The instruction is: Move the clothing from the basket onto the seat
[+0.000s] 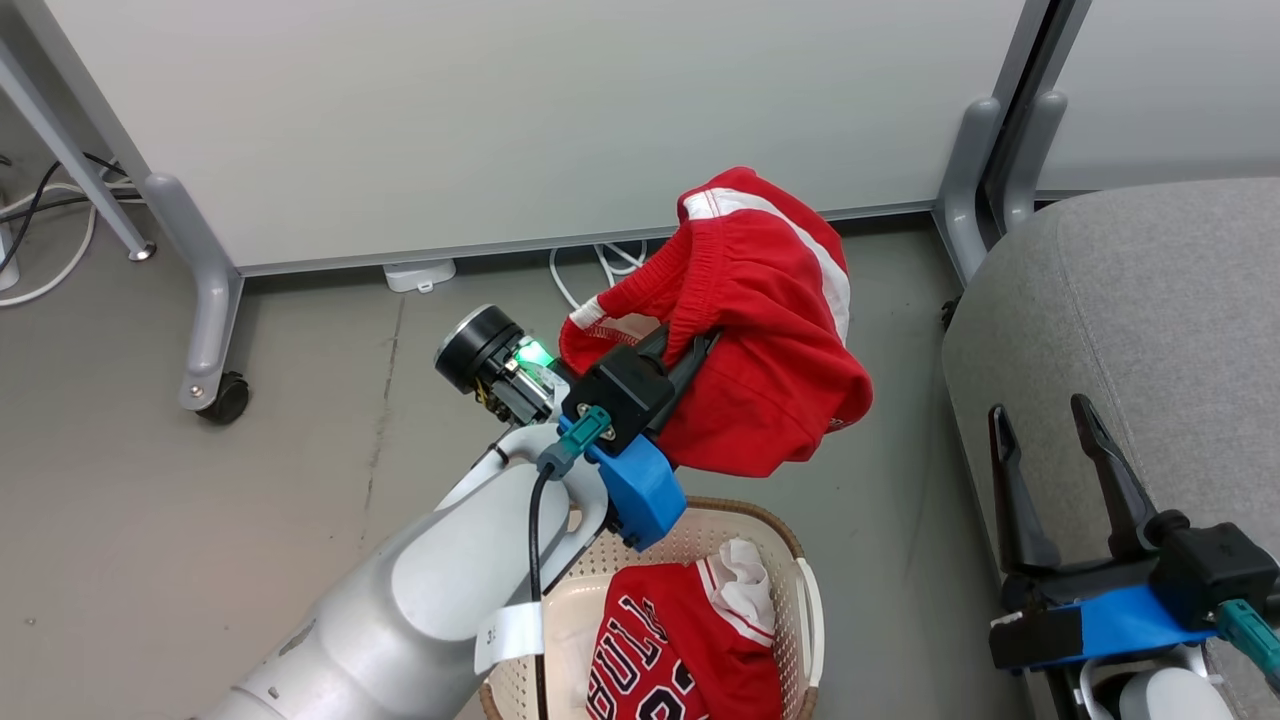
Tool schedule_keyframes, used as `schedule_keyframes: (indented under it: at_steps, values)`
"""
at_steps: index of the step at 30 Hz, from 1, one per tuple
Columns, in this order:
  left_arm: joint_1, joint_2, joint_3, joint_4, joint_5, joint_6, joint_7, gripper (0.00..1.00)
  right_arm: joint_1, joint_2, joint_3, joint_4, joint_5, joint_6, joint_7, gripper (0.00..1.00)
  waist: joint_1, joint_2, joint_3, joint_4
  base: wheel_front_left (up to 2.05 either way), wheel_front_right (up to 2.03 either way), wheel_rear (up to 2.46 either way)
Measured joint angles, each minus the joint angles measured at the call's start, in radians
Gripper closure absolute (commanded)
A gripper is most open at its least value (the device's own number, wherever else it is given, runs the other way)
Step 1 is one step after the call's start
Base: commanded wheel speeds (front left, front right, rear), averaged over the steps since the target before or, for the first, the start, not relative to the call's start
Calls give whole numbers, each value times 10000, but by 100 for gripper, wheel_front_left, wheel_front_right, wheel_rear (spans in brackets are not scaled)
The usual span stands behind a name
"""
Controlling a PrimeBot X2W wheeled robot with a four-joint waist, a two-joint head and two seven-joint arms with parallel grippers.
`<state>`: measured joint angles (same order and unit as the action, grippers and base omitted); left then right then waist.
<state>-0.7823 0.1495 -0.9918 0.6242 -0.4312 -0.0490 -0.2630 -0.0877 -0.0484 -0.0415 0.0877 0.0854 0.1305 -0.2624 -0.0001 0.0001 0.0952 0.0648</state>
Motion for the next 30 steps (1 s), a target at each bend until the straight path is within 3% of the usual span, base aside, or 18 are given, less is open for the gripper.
schedule_keyframes:
  at_steps: [15, 30]
  values:
    - [146, 194, -153, -591, -81, 176, 155, 100, 136, 0, 516, 17, 31, 0, 0, 0, 1, 0, -171, 40, 0, 0, 0]
    - [151, 245, -267, -830, -105, 307, 209, 100, -1061, 2, 2736, 385, -347, 0, 0, 0, 1, 0, 32, 136, 0, 0, 0]
